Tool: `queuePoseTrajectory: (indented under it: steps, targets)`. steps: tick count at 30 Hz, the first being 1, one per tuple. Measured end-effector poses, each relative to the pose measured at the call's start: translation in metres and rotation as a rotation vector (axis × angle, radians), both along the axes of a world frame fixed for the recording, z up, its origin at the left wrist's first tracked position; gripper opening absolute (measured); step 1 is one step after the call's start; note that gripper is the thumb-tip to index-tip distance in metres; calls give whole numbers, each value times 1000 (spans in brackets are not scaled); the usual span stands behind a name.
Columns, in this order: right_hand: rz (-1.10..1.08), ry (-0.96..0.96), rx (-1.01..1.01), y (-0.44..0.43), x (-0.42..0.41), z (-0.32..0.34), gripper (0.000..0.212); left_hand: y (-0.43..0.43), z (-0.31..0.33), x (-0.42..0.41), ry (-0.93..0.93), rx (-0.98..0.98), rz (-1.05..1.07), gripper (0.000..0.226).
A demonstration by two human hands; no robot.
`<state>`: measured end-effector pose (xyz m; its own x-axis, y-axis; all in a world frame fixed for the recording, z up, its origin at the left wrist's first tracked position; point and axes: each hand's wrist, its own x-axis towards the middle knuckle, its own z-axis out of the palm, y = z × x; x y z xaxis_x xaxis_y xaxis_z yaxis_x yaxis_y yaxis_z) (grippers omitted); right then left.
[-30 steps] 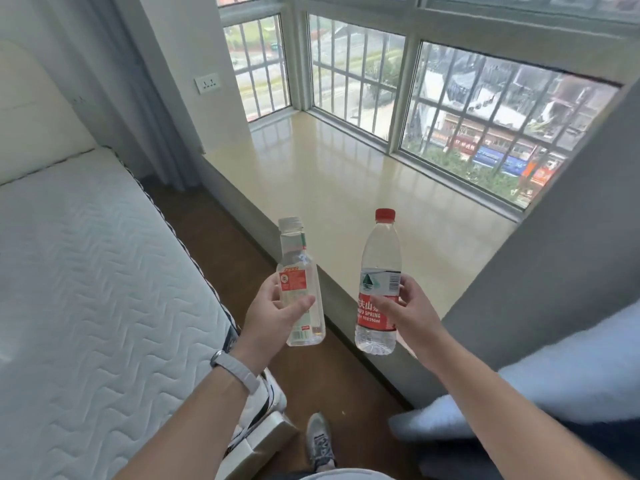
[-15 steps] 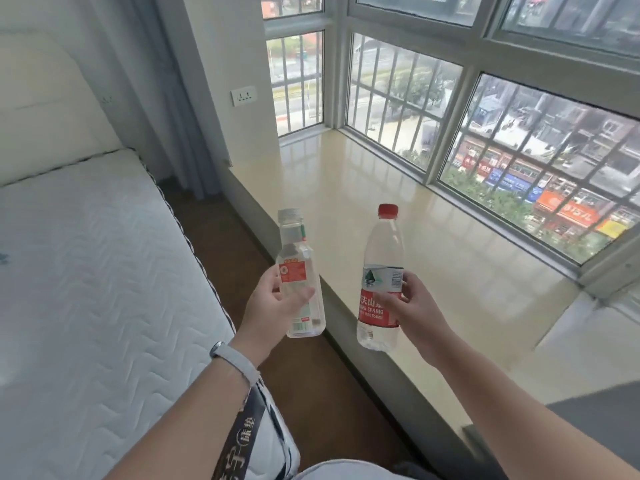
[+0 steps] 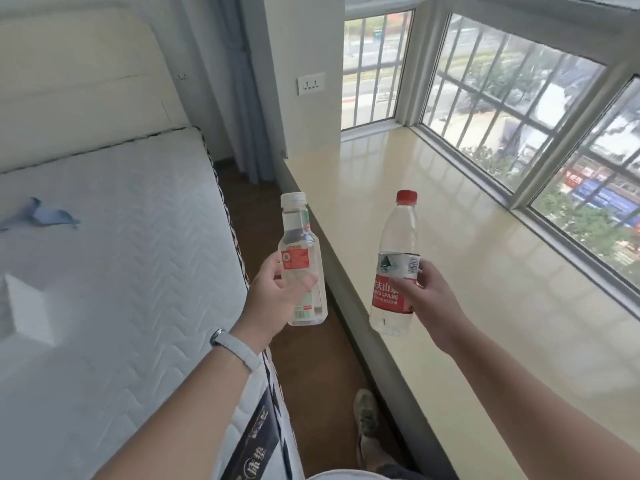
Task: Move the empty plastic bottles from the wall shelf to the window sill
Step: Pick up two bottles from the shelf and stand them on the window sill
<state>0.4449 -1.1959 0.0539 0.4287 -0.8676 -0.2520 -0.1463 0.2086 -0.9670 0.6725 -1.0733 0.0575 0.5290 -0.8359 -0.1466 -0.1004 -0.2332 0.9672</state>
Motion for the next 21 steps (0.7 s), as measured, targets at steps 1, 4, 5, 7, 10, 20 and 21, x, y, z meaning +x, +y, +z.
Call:
queuePoseTrajectory:
  steps: [1,4,5,7,10,20,21]
  targets:
    - [20,-3,11,-12,7,-2,39,-10,0,4,3,8,18,33]
    - [60,0,20,-56,22,-4,36,-49,3,14,5,33,44,31]
    - [65,-1,17,-72,25,-3,34,-63,5,17,0,41,49,30]
    - [61,-6,16,-104,30,-2,33,-91,7,21,-11,42,47,33]
    - [62,4,21,-145,37,-2,39,-121,10,24,-21,32,51,37]
    - [171,-43,39,-216,93,3,38,-169,23,62,-45,69,129,35]
    - [176,-40,45,-220,100,0,38,-172,22,70,-52,70,136,35]
